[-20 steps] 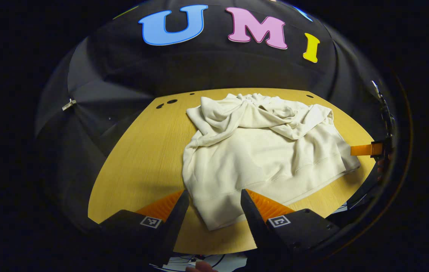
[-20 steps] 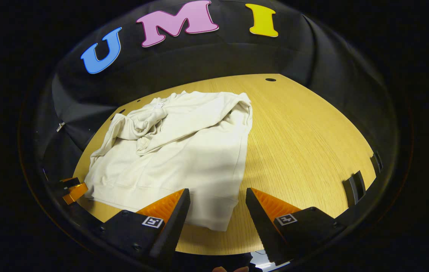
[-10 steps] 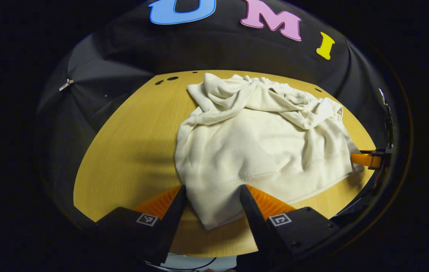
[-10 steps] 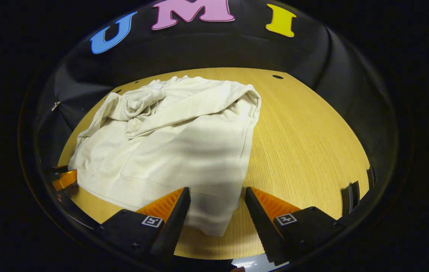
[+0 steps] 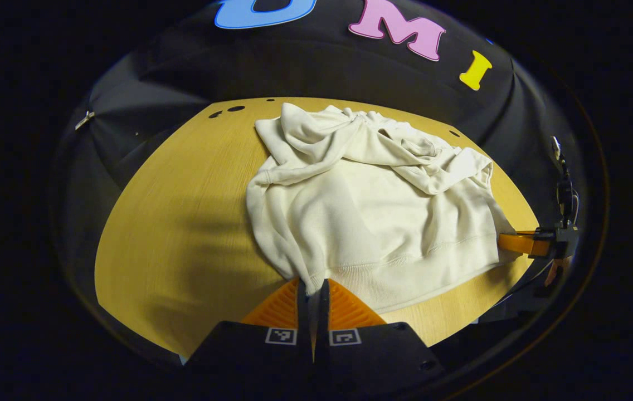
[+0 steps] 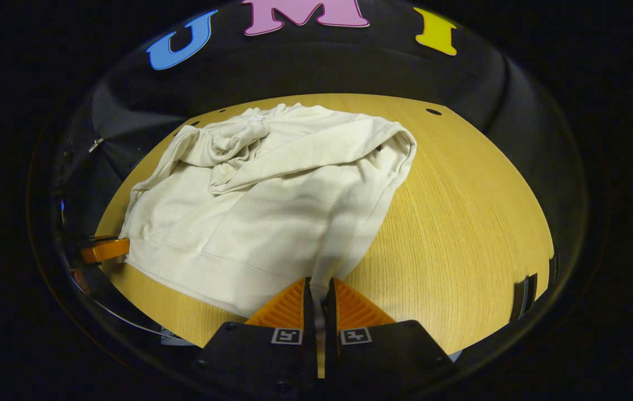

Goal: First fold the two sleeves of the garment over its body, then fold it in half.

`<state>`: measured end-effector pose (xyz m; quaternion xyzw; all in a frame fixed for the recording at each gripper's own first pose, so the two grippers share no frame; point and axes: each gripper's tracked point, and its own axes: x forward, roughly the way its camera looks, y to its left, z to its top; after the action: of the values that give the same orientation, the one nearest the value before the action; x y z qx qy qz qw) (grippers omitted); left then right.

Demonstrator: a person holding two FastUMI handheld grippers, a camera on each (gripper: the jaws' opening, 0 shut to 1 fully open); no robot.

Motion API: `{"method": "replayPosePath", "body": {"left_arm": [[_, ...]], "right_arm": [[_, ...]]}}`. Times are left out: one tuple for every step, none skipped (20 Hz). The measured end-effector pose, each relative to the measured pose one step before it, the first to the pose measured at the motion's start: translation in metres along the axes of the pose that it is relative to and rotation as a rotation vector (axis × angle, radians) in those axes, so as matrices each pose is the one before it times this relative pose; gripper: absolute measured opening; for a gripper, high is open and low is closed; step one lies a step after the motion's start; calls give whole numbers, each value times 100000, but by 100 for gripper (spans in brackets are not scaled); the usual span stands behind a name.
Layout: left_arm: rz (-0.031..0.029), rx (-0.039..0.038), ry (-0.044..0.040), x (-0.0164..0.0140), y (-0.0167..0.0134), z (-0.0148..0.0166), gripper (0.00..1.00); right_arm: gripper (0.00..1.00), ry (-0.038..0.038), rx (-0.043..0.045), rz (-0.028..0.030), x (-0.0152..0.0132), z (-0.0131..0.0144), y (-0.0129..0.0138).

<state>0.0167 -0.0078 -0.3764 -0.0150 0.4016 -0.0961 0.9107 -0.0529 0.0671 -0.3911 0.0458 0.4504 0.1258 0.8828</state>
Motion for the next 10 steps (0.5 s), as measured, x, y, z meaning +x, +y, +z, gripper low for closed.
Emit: {"method": "replayPosePath", "body": {"left_arm": [[-239, 1177, -214, -290, 55, 178, 7], [-343, 825, -589, -356, 67, 199, 7], [-448, 237, -653, -468, 27, 234, 7], [-976, -46, -698, -529, -59, 163, 7], [-847, 114, -671, -447, -91, 250, 6], [-799, 209, -463, -391, -83, 358, 6], [-712, -94, -562, -465, -132, 450, 6], [-890, -139, -983, -371, -11, 728, 6], [-811, -464, -1682, -333, 16, 892, 6], [-975, -1069, -1450, -752, -62, 826, 6]], "right_arm": [[10, -584, 843, 982, -311, 118, -7], [10, -1004, 1609, 1370, -289, 338, 109], [10, -1051, 1439, 1101, -440, 252, 21], [10, -1112, 1012, 1138, -452, 354, 75], [10, -1548, 365, 1213, -556, 499, 135], [10, -1043, 53, 1184, -608, 441, 7], [10, -1098, 390, 1286, -487, 576, 66], [10, -1120, 458, 1489, -460, 609, 201], [10, -1216, 405, 1080, -419, 790, 133], [10, -1533, 1193, 1308, -389, 833, 152]]}}
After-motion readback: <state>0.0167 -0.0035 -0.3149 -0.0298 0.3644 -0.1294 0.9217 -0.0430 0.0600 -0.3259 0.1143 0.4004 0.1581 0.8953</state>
